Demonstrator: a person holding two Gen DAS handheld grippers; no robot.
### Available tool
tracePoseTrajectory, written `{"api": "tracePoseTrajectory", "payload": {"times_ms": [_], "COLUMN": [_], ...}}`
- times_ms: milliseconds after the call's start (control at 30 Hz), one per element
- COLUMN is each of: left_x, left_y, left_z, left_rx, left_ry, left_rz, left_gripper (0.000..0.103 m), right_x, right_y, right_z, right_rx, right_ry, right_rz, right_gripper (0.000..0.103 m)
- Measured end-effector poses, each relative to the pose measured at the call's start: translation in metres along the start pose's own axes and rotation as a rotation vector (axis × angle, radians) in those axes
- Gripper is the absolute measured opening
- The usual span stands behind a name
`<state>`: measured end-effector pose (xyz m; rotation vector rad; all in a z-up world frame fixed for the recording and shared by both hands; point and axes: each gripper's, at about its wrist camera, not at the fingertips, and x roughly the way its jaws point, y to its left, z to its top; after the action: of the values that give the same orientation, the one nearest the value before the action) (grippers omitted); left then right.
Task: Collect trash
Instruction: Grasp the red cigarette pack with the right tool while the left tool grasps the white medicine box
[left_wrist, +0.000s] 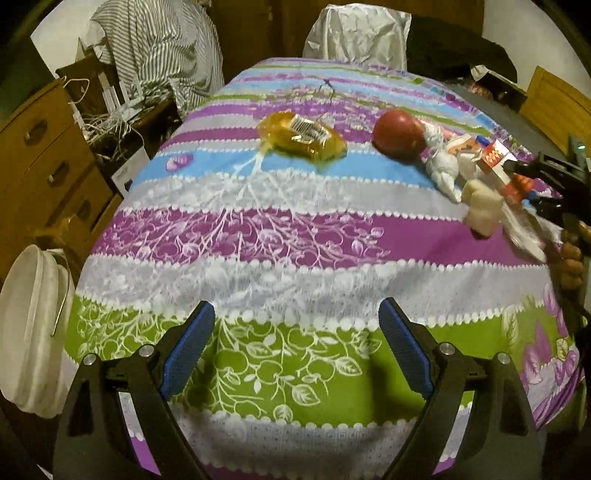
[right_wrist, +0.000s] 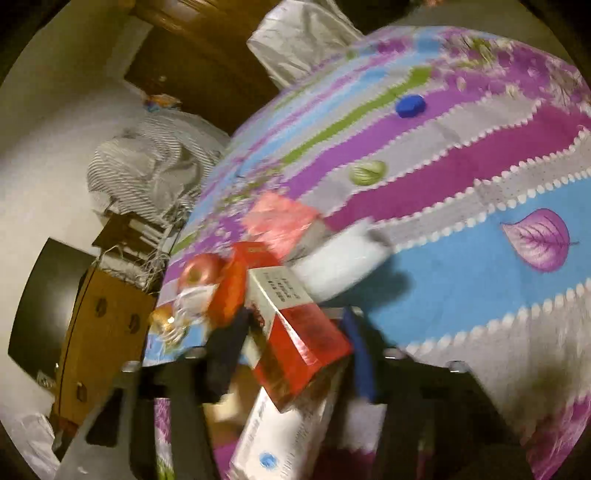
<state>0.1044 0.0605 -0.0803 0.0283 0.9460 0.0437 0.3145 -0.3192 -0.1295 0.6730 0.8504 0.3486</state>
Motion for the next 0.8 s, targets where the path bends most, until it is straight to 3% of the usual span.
{"api": "tracePoseTrajectory", "payload": {"times_ms": [33, 233, 333, 367, 500, 633, 733, 800], "left_x": [0.0, -0.004, -0.005, -0.005, -0.001, -0.005, -0.013, -0.019], "left_y": [0.0, -0.004, -0.007, -0.007, -0.011, -0.009, -0.008, -0.007], "left_z": [-0.001, -0.006, -0.009, -0.009, -0.014, -0.021, -0.024, -0.023], "left_rx": [0.003, 0.009, 0.01, 0.009, 0.009, 0.012, 0.018, 0.014], "left_ry": [0.002, 0.006, 0.013, 0.015, 0.018, 0.017, -0.006, -0.028], "left_rz": [0.002, -0.025, -0.032, -0.035, -0.026, -0.034, -0.046, -0.062], "left_gripper": [0.087, 0.087, 0.087, 0.087, 0.087, 0.087, 0.087, 0.087], "right_x": [-0.002, -0.048, -0.075, -0.083, -0.085, -0.089, -0.119, -0.141], "right_y": [0.01, 0.055, 0.07, 0.075, 0.086, 0.102, 0.095, 0.08], "right_z": [-0.01, -0.099, -0.133, -0.141, -0.138, -0.11, -0.105, -0.108], "right_rx": [-0.04, -0.095, -0.041, -0.042, -0.047, -0.149, -0.164, -0.143], "right_ry": [0.021, 0.021, -0.015, -0.028, -0.084, -0.178, -0.225, -0.207], "right_rz": [-0.001, -0.011, 0.092, 0.081, 0.065, -0.032, -0.06, -0.064], "right_gripper": [0.024, 0.024, 0.024, 0.023, 0.023, 0.023, 0.023, 0.023]}}
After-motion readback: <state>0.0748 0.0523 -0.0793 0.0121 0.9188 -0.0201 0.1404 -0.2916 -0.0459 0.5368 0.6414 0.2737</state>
